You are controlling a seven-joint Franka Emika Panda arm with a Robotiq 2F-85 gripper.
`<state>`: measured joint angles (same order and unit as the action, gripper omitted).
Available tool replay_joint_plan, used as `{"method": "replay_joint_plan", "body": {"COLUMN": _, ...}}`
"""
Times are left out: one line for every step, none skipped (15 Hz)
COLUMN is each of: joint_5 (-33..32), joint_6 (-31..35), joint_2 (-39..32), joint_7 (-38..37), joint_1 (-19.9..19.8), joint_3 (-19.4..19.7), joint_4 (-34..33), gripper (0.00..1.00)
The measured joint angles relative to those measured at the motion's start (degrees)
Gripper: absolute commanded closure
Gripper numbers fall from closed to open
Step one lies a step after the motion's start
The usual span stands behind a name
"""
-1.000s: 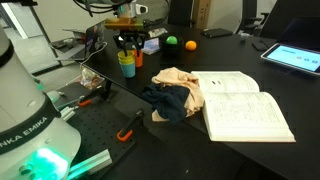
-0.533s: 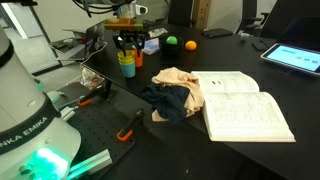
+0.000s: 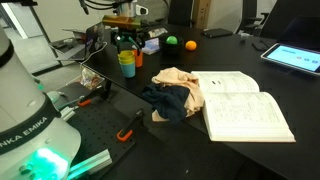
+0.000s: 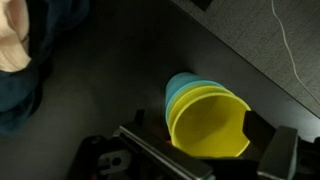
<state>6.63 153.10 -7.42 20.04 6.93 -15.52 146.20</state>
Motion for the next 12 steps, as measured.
{"method": "replay_joint_plan", "body": {"joint_5": 0.6, "joint_6": -2.8, "joint_2": 0.3, "joint_7": 0.0, "joint_1": 0.0, "joint_3": 0.0, "joint_4": -1.4, "gripper": 0.0}}
{"method": "replay_joint_plan", "body": {"joint_5": 0.8, "joint_6": -5.3, "joint_2": 0.7, "joint_7": 0.0, "joint_1": 0.1, "joint_3": 0.0, "joint_4": -3.0, "gripper": 0.0}}
{"method": "replay_joint_plan", "body": {"joint_5": 1.2, "joint_6": -7.2, "joint_2": 1.1, "joint_7": 0.0, "joint_1": 0.2, "joint_3": -0.1, "joint_4": -4.6, "gripper": 0.0}}
{"method": "replay_joint_plan", "body": {"joint_5": 1.7, "joint_6": -8.5, "joint_2": 1.5, "joint_7": 0.0, "joint_1": 0.6, "joint_3": -0.1, "joint_4": -6.1, "gripper": 0.0}}
{"method": "replay_joint_plan", "body": {"joint_5": 2.1, "joint_6": -9.1, "joint_2": 1.7, "joint_7": 0.0, "joint_1": 1.1, "joint_3": -0.3, "joint_4": -7.2, "gripper": 0.0}}
{"method": "replay_joint_plan", "body": {"joint_5": 2.9, "joint_6": -9.1, "joint_2": 1.6, "joint_7": 0.0, "joint_1": 1.8, "joint_3": -0.5, "joint_4": -8.0, "gripper": 0.0}}
{"method": "replay_joint_plan", "body": {"joint_5": 3.6, "joint_6": -9.0, "joint_2": 1.6, "joint_7": 0.0, "joint_1": 2.5, "joint_3": -0.9, "joint_4": -8.4, "gripper": 0.0}}
{"method": "replay_joint_plan", "body": {"joint_5": 4.3, "joint_6": -8.8, "joint_2": 1.4, "joint_7": 0.1, "joint_1": 3.3, "joint_3": -1.4, "joint_4": -8.4, "gripper": 0.0}}
{"method": "replay_joint_plan", "body": {"joint_5": 4.7, "joint_6": -8.4, "joint_2": 1.0, "joint_7": 0.2, "joint_1": 4.1, "joint_3": -1.9, "joint_4": -8.4, "gripper": 0.0}}
{"method": "replay_joint_plan", "body": {"joint_5": 5.2, "joint_6": -7.6, "joint_2": 0.5, "joint_7": 0.6, "joint_1": 4.7, "joint_3": -2.4, "joint_4": -8.3, "gripper": 0.0}}
{"method": "replay_joint_plan", "body": {"joint_5": 5.5, "joint_6": -6.9, "joint_2": -0.3, "joint_7": 1.0, "joint_1": 5.3, "joint_3": -2.8, "joint_4": -8.2, "gripper": 0.0}}
{"method": "replay_joint_plan", "body": {"joint_5": 5.5, "joint_6": -5.6, "joint_2": -1.3, "joint_7": 1.4, "joint_1": 5.8, "joint_3": -3.2, "joint_4": -8.2, "gripper": 0.0}}
